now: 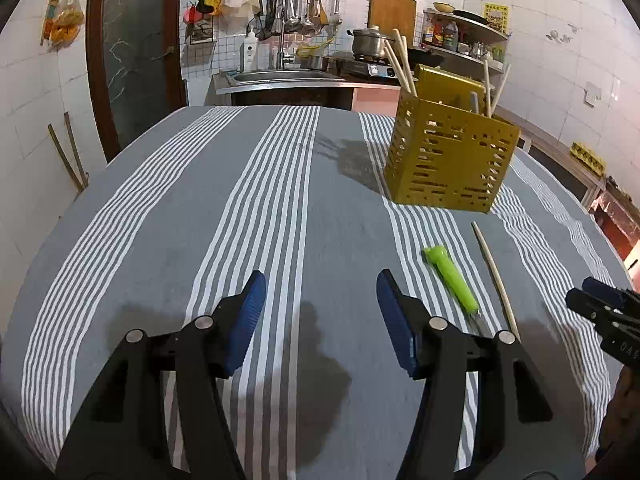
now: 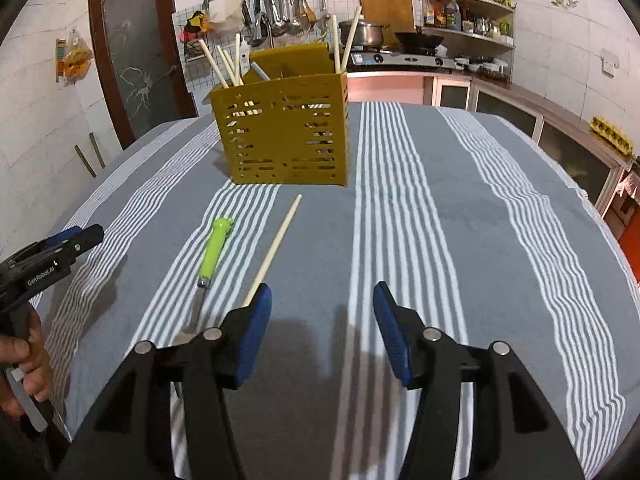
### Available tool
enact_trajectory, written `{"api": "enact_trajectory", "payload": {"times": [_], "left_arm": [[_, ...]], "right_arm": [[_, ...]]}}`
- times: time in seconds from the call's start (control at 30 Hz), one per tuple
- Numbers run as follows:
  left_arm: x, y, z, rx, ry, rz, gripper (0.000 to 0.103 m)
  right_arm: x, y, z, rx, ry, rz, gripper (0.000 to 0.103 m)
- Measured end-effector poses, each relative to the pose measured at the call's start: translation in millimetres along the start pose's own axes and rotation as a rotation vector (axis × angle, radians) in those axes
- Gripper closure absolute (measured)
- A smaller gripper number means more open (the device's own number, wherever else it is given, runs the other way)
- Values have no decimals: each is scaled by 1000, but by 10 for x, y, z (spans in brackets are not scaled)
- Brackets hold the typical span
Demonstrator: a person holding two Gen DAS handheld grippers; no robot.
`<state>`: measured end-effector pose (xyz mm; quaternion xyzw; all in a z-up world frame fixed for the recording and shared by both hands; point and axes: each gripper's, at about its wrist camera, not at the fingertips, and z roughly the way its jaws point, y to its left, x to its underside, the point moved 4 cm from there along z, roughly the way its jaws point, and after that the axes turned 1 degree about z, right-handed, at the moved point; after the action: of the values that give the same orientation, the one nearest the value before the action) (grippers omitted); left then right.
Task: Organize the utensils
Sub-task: 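Move both grippers back over the green-handled fork and last chopstick, then close the left gripper on the green fork handle while the right gripper grasps the chopstick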
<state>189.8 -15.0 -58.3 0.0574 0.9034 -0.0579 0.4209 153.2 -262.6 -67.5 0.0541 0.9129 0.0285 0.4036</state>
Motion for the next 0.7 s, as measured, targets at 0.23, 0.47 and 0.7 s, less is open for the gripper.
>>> {"api": "enact_trajectory", "payload": {"times": [0.23,0.47,0.7], "left_arm": [[-79,-11,241,22,26,13,45],[-159,-105,474,51,58,32,45],[-201,-226,560,84,71,40,45]], "right_arm": [[-116,168,240,21,33,-30,51],[-225,239,512,31,63,-23,51],[-267,342,748,20,110,-41,53]]}}
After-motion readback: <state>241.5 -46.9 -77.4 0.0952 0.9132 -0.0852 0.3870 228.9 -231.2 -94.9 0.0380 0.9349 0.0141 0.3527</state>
